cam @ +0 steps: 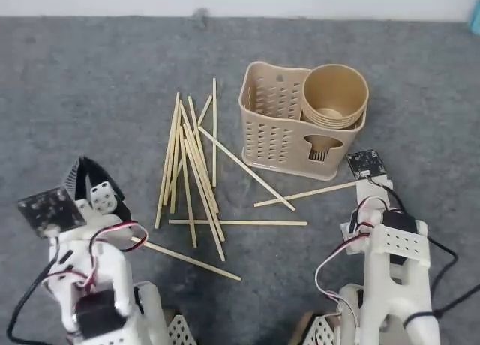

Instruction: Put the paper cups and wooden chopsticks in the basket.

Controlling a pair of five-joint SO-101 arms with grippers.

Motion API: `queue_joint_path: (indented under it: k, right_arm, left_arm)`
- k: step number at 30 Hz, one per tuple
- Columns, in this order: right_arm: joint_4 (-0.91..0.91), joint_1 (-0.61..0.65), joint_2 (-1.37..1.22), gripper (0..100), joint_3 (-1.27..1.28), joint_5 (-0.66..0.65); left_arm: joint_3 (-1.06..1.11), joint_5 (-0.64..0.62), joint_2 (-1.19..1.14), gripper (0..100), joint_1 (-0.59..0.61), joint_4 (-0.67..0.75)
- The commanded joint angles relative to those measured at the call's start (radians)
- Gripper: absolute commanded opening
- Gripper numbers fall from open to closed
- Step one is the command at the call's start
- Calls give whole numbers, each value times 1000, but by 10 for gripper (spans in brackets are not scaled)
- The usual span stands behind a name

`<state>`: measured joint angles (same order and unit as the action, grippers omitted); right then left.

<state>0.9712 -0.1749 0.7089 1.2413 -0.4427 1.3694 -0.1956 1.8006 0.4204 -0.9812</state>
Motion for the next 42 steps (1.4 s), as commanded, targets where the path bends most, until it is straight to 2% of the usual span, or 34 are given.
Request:
queue_joint_path:
  k: [1,8,11,15,17,21,25,29,36,42]
  right_arm:
    - [8,8,30,8,-8,-3]
    - [7,31,33,8,-15,-11]
    - [51,119,62,8,-40,-20]
    - [153,254,160,9,-129,-100]
    - [179,321,203,9,-193,-114]
    - [189,473,202,21,-342,-109]
    - [180,619,45,110,-483,-26]
    - [128,700,-179,105,-635,-18]
    - [22,779,-570,98,-947,-152]
    - [77,780,-940,99,-1341,-221]
  left_arm:
    - [70,9,23,15,6,31]
    - [209,9,25,15,12,31]
    - [240,69,25,15,38,23]
    - [315,209,23,14,164,25]
    - [315,210,23,14,209,28]
    - [315,210,23,14,215,29]
    - [315,218,23,14,215,25]
    - [315,218,23,15,215,28]
    - [315,218,23,15,213,29]
    - [315,218,23,15,213,31]
